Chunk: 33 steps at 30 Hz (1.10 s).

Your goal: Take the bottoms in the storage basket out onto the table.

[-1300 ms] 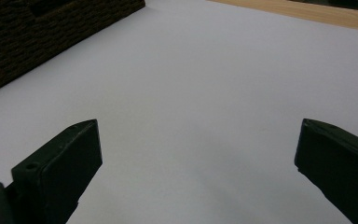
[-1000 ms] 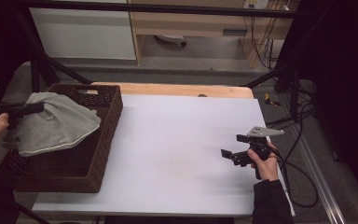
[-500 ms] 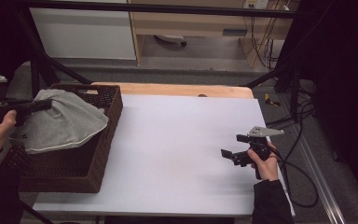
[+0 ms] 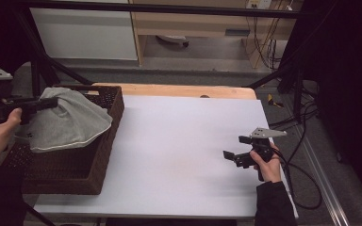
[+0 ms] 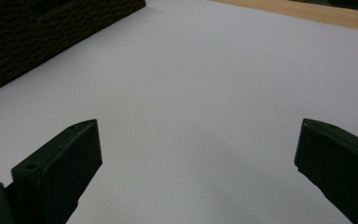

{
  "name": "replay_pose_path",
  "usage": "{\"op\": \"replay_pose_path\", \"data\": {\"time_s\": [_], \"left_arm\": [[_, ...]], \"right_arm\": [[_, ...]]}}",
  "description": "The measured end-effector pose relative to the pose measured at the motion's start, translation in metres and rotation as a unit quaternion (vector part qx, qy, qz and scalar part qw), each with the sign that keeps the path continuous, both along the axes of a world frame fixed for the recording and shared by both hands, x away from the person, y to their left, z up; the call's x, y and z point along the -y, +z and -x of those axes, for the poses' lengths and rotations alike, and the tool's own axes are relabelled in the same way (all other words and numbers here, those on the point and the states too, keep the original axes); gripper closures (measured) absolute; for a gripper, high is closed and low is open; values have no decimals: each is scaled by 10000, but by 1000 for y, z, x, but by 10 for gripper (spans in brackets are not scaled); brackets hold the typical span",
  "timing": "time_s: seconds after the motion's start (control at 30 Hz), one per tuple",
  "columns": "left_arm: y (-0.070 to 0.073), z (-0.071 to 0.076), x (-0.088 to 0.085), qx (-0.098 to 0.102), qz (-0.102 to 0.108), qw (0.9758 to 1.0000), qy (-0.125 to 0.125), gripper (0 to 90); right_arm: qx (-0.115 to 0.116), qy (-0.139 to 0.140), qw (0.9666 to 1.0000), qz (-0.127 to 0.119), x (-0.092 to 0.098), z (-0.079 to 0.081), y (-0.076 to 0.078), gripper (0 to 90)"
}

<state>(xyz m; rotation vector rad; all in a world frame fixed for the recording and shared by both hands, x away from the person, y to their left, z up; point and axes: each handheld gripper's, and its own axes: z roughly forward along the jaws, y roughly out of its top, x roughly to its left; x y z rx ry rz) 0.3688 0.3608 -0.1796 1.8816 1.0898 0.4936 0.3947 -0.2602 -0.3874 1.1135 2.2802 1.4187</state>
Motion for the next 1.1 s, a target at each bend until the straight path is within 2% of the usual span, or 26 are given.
{"op": "replay_pose_path", "data": {"time_s": [0.43, 1.1], "left_arm": [[10, -3, 17, 122, 40, 9998, -139, 814], [15, -7, 44, 248, 30, 9989, -402, 814]], "right_arm": [[2, 4, 10000, -3, 0, 0, 0, 12], [7, 11, 10000, -1, 0, 0, 0, 12]]}}
